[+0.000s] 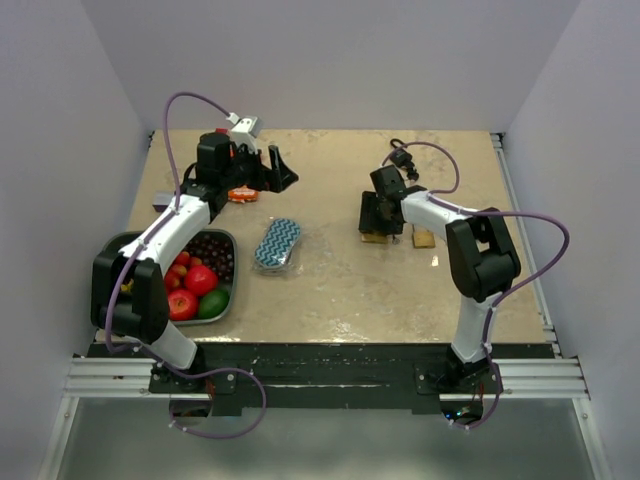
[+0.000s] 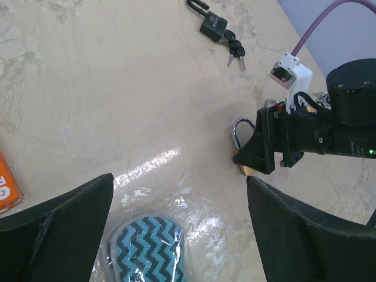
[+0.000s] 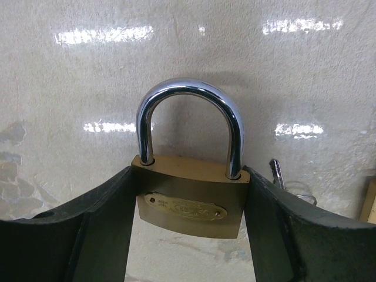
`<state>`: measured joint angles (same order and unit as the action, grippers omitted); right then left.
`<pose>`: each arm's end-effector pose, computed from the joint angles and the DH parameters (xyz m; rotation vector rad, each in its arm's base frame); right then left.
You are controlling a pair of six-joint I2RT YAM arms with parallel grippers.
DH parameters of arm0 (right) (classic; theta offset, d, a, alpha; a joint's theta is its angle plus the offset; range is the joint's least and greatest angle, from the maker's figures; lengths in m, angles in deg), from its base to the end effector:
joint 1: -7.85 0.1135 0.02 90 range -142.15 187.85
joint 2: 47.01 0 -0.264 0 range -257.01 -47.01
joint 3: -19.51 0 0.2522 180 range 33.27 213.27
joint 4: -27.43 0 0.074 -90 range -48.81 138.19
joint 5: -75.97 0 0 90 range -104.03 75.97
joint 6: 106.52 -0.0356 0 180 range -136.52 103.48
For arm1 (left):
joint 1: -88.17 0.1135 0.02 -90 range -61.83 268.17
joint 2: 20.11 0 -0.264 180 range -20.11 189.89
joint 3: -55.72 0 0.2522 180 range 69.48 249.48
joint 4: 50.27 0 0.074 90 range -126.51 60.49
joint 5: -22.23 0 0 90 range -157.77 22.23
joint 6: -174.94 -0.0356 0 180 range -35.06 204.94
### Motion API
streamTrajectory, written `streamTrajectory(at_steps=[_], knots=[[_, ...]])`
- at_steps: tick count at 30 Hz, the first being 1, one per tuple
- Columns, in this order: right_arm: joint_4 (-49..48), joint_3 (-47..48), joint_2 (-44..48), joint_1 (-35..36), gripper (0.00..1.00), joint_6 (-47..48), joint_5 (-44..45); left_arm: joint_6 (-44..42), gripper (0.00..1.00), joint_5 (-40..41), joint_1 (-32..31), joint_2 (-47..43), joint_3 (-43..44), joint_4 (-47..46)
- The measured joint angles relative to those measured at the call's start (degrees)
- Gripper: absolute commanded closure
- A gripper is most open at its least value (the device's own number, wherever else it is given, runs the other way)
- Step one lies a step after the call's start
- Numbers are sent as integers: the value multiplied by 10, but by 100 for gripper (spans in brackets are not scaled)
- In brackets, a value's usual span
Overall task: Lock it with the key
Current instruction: Place the lock at the center of the board.
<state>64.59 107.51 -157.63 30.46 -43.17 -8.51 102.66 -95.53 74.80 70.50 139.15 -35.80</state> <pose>0.3714 0.1509 0.1690 0.1263 2.6145 0.1798 0.3572 -0.1019 0.3070 0.2550 1.9774 -0.8259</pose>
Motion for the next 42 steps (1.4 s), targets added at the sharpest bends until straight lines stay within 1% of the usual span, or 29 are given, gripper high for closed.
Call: streamTrajectory(at_steps=[2, 3, 4, 11, 15, 17, 21, 25, 27, 29, 32, 36, 42], knots=[[0, 0, 0, 1, 40, -4, 1, 4, 1, 0, 2, 0, -2, 1], [0, 0, 0, 2, 29, -6, 3, 6, 1, 0, 2, 0, -2, 1], [0, 0, 0, 2, 25, -7, 4, 7, 1, 0, 2, 0, -2, 0], [-2, 0, 0, 3, 11, -18, 9, 8, 1, -1, 6, 0, -2, -2], [-1, 3, 2, 3, 7, -14, 8, 8, 1, -4, 9, 0, -2, -2], [-2, 15, 4, 3, 1, 0, 8, 7, 1, -7, 9, 0, -2, -2], [-25, 51, 26, 2, 1, 63, 10, -19, 1, -15, 9, 0, 0, -7], [-87, 95, 61, 0, 1, 165, 25, -70, 1, 2, 9, -24, -24, -53], [-108, 132, 62, -9, 1, 214, 14, -104, 1, 6, 10, -45, -34, -68], [-119, 171, 51, -26, 1, 244, -18, -141, 1, 4, 10, -55, -29, -73], [-117, 249, 5, -65, 1, 270, -54, -164, 1, 8, 10, -48, -1, -60], [-100, 337, -84, -107, 1, 291, -72, -179, 1, 5, 10, -28, 31, -36], [-57, 399, -200, -149, 1, 310, -126, -199, 1, -50, 10, -26, 26, -13]])
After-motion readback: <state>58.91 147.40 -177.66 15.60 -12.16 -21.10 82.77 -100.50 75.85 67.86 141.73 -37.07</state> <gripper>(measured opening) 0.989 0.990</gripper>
